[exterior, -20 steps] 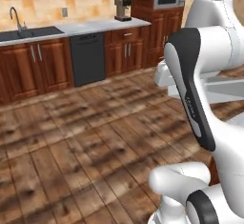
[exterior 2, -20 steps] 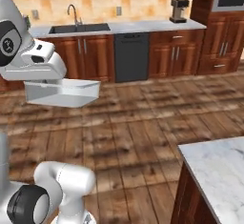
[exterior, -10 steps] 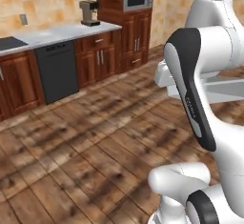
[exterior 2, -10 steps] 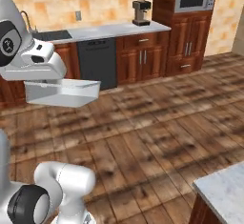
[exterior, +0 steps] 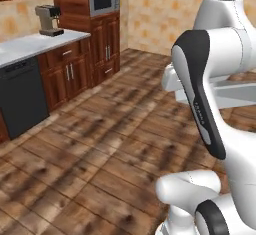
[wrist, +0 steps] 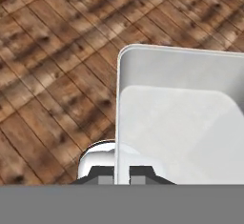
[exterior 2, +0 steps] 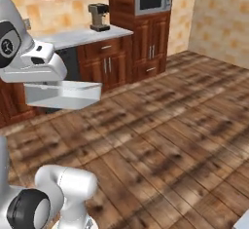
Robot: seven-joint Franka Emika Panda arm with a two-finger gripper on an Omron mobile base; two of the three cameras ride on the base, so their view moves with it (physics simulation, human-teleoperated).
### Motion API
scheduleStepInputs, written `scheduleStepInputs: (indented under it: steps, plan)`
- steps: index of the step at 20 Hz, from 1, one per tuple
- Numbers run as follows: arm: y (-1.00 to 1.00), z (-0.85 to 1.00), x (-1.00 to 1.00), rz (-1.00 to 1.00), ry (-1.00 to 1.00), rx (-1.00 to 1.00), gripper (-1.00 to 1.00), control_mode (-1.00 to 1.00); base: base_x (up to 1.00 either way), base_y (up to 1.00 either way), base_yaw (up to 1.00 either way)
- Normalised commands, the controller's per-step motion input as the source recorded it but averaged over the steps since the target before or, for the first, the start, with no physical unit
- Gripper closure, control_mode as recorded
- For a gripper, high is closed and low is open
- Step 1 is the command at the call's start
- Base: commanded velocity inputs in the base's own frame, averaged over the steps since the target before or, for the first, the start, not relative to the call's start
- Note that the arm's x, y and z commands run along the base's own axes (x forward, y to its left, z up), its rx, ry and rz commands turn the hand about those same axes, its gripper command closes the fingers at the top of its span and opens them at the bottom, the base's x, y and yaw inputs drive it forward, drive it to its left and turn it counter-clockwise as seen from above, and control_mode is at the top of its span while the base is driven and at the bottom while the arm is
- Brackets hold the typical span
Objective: Retrieve the tupperware and aluminum foil from the cabinet and place them on the dining counter near the plate with squash and lemon to prepare for storing leftovers.
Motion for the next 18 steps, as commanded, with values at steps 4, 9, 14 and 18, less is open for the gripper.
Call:
scheduleStepInputs:
  steps: [4,9,14,18]
  plan:
    - [0.0,0.0,0.0,0.0,0.0,0.0,1.0,1.0,1.0,0.07,-0.45]
    - [0.0,0.0,0.0,0.0,0.0,0.0,1.0,1.0,1.0,-0.02,-0.42]
    - [0.0,0.0,0.0,0.0,0.0,0.0,1.0,1.0,1.0,-0.41,-0.36]
    - [0.0,0.0,0.0,0.0,0.0,0.0,1.0,1.0,1.0,-0.47,-0.34]
